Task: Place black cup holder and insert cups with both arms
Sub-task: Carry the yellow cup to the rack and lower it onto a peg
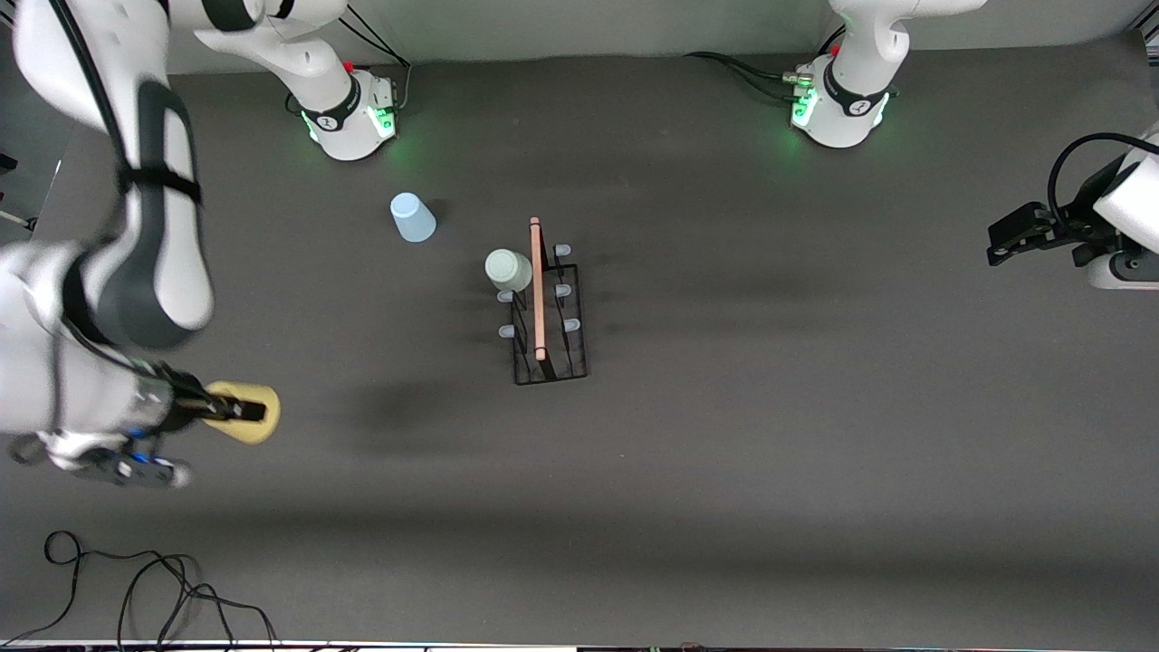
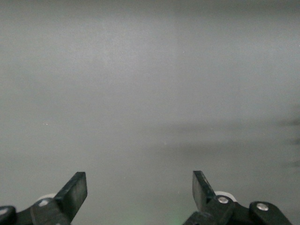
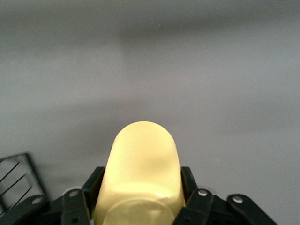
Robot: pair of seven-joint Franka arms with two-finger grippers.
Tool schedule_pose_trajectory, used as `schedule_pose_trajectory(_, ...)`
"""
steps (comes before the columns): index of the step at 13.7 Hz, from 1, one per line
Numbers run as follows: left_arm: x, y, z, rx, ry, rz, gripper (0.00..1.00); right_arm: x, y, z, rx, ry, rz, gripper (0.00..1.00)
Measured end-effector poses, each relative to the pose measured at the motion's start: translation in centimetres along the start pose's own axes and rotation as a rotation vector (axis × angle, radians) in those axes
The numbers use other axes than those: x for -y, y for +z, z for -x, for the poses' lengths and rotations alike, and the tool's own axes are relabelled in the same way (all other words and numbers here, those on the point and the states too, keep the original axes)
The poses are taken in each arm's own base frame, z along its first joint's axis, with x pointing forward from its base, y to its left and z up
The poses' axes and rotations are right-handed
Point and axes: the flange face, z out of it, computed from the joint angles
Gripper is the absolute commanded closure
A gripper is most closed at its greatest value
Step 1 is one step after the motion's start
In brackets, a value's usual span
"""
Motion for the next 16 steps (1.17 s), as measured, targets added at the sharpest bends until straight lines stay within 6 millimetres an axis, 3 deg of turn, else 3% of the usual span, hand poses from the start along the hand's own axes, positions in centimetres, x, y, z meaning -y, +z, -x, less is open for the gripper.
schedule_pose_trajectory(2, 0.0, 0.0, 0.0, 0.0, 0.0, 0.0, 0.0, 2.1, -3.2, 3.0, 0.026, 0.099, -0.002, 0.97)
schedule_pose_trajectory(4, 0.0, 0.0, 0.0, 0.0, 0.001, 0.0, 0.0, 5.3, -4.4, 5.4, 0.052, 0.211, 0.006, 0.97)
schedule_pose_trajectory(8, -0.1, 0.0, 0.0, 0.0, 0.002, 0.0, 0.0, 16.7, -3.6, 10.7, 0.054, 0.465, 0.042, 0.97)
schedule_pose_trajectory(10, -0.1, 0.0, 0.0, 0.0, 0.002, 0.0, 0.0, 22.6, -2.5, 13.7, 0.036, 0.58, 0.032, 0.97)
schedule_pose_trajectory(12, -0.1, 0.0, 0.0, 0.0, 0.003, 0.0, 0.0, 27.1, 0.1, 16.2, 0.012, 0.648, 0.013, 0.97)
schedule_pose_trajectory(14, -0.2, 0.0, 0.0, 0.0, 0.004, 0.0, 0.0, 29.8, 3.5, 17.8, -0.011, 0.676, -0.002, 0.97)
schedule_pose_trajectory(16, -0.2, 0.0, 0.0, 0.0, 0.005, 0.0, 0.0, 30.5, 6.6, 17.9, -0.038, 0.688, -0.031, 0.97)
